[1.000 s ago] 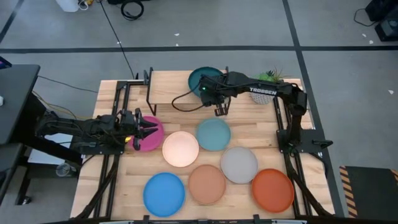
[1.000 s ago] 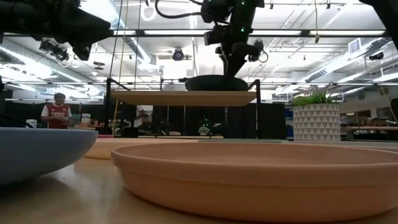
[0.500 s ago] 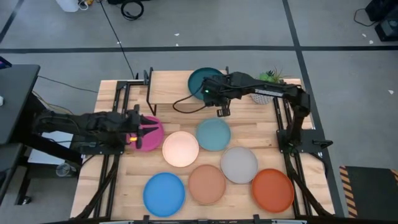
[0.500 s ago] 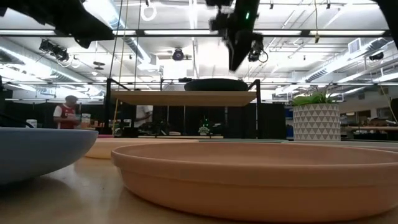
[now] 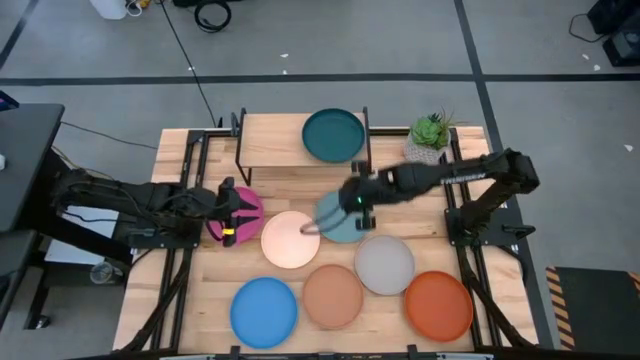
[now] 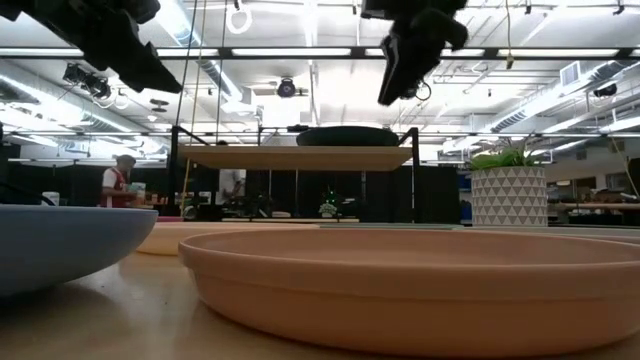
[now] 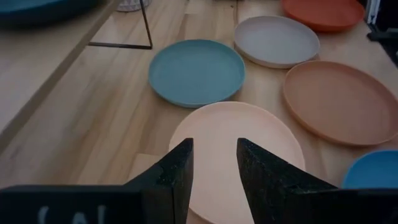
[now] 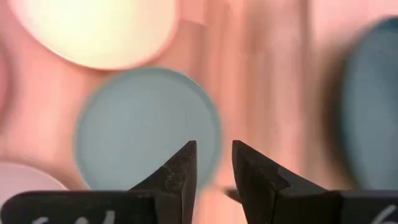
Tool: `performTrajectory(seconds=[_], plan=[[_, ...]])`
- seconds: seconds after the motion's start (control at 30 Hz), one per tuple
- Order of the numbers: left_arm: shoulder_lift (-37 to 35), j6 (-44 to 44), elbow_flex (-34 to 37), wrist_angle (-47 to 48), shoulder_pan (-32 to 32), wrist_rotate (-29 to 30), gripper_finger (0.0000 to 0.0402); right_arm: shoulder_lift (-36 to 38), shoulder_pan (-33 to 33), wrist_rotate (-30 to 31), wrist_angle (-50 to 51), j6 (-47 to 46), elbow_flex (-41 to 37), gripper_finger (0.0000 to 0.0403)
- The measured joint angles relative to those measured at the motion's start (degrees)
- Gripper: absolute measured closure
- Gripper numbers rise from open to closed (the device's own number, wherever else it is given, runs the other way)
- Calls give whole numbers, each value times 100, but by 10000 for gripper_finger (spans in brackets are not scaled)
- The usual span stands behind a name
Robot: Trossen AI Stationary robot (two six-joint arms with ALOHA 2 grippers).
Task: Place and stack plates onto a shelf
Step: Put the light blue plate on the shelf
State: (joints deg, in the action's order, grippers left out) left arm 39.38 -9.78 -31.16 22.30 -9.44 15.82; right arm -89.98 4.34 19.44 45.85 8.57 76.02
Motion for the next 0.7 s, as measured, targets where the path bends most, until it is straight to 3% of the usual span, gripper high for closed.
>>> performTrajectory(seconds=[0.2,0.37,0.7], plan=[[0,-51,0,-167,-42,2,269,-396,644,-39,-1204,-328,-879,295],[0,-11,0,-400,-36,3,269,-1166,897,-551,-1355,-650,-768,293],[0,0,0,-397,-38,3,269,-1925,987,-305,-1485,-1141,-657,272]])
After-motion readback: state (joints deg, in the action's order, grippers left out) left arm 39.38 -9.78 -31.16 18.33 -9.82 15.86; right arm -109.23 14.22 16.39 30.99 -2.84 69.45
